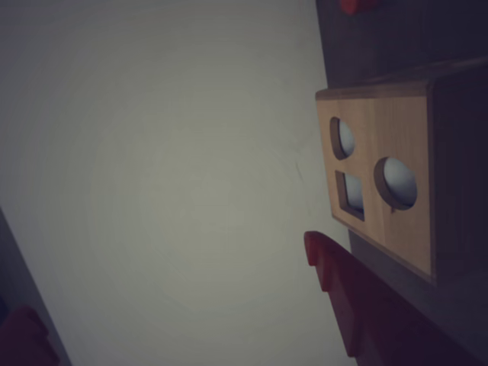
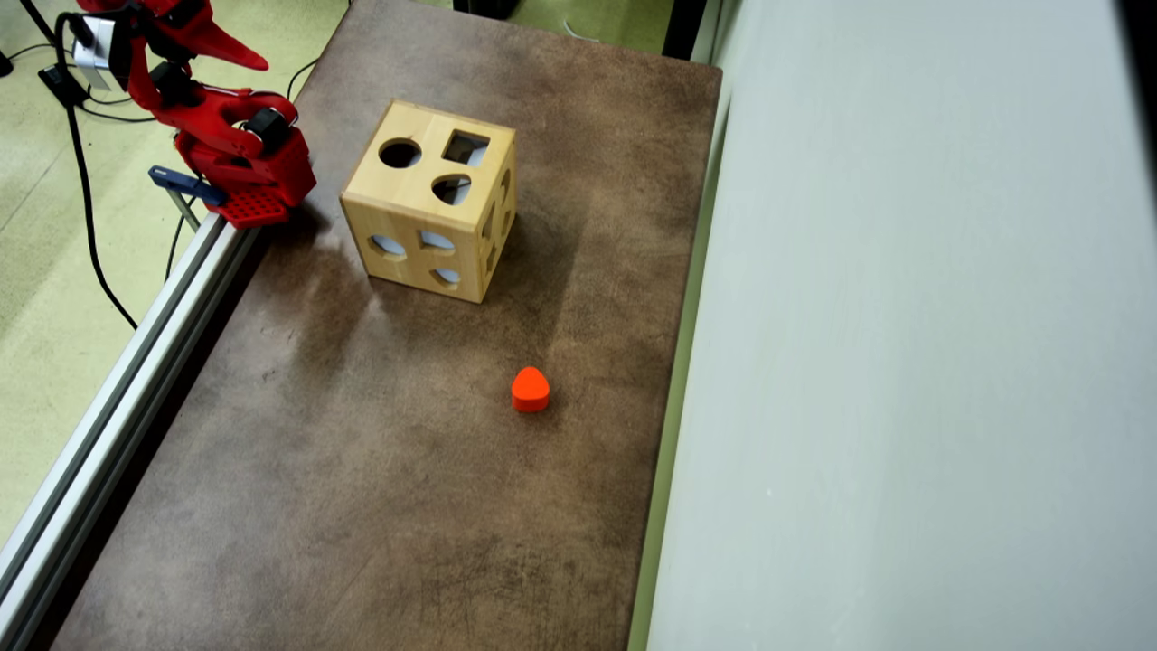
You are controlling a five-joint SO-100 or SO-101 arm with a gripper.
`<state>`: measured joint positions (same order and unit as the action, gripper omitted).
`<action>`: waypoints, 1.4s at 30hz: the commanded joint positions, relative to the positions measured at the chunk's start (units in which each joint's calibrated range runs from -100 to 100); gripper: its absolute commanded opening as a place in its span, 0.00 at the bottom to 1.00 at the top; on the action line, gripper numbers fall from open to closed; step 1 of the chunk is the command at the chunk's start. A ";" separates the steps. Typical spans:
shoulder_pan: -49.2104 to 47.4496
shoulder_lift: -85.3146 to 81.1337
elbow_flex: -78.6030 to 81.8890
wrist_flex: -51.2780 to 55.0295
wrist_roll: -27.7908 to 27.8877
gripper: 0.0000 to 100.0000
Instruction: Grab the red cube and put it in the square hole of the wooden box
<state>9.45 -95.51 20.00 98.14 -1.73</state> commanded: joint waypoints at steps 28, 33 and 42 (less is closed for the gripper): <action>0.21 0.35 0.04 -0.07 4.30 0.02; 0.21 0.35 0.13 -0.15 4.30 0.02; -0.46 0.26 0.39 -0.23 4.15 0.02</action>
<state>9.16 -95.51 20.27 98.14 2.08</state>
